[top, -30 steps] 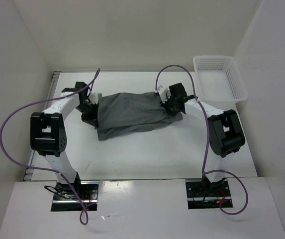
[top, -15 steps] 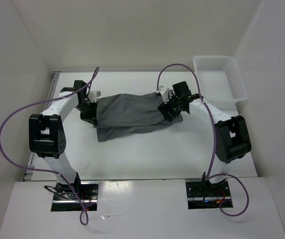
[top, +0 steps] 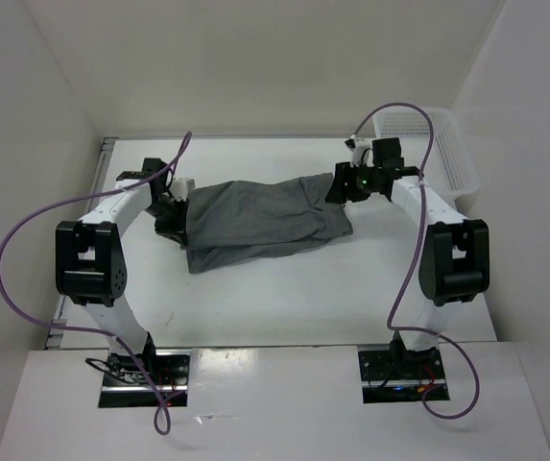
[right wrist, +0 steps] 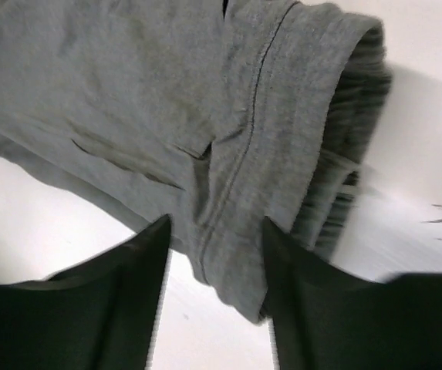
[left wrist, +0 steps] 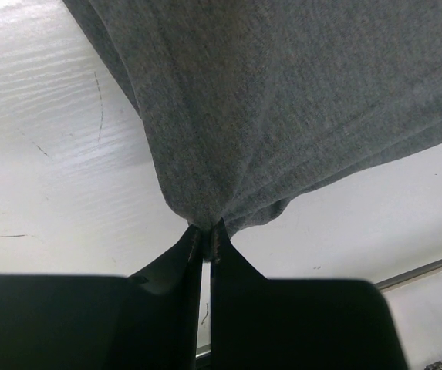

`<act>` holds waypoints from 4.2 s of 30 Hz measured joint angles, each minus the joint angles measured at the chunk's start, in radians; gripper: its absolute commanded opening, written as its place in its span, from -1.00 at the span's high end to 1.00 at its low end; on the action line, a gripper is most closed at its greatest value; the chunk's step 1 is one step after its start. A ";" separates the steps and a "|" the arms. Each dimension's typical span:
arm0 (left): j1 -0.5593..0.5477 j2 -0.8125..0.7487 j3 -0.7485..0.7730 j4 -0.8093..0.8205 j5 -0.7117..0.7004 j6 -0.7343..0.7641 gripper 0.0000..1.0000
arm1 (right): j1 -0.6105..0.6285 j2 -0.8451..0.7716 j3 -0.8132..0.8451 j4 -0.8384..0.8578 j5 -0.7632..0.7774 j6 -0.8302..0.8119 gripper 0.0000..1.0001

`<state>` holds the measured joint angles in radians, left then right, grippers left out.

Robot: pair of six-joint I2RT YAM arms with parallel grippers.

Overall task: Fold and stack the shorts
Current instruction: Fold the shorts

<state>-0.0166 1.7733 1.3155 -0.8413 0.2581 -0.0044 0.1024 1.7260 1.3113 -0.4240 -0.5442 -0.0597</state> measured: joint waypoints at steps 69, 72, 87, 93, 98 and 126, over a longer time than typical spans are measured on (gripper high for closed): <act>0.023 -0.082 -0.123 0.039 0.050 0.000 1.00 | -0.128 0.201 0.185 -0.050 -0.187 -0.198 0.68; 0.023 -0.090 -0.143 0.039 0.052 0.000 1.00 | -0.124 0.159 0.150 -0.049 -0.201 -0.199 0.29; 0.023 -0.072 -0.136 0.042 0.066 0.000 1.00 | -0.094 0.040 -0.129 -0.008 -0.227 -0.084 -0.13; 0.023 -0.067 -0.119 0.041 0.072 0.000 1.00 | -0.090 0.086 -0.039 0.043 -0.238 -0.079 -0.04; 0.023 -0.054 -0.100 0.041 0.073 0.000 1.00 | -0.060 0.128 -0.023 0.059 -0.224 -0.065 0.14; 0.047 -0.141 0.198 0.080 0.078 0.000 1.00 | -0.023 0.214 0.395 0.039 -0.133 -0.210 1.00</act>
<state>0.0299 1.6321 1.5139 -0.7609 0.3363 -0.0044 0.0795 1.9404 1.7065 -0.3851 -0.6769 -0.2695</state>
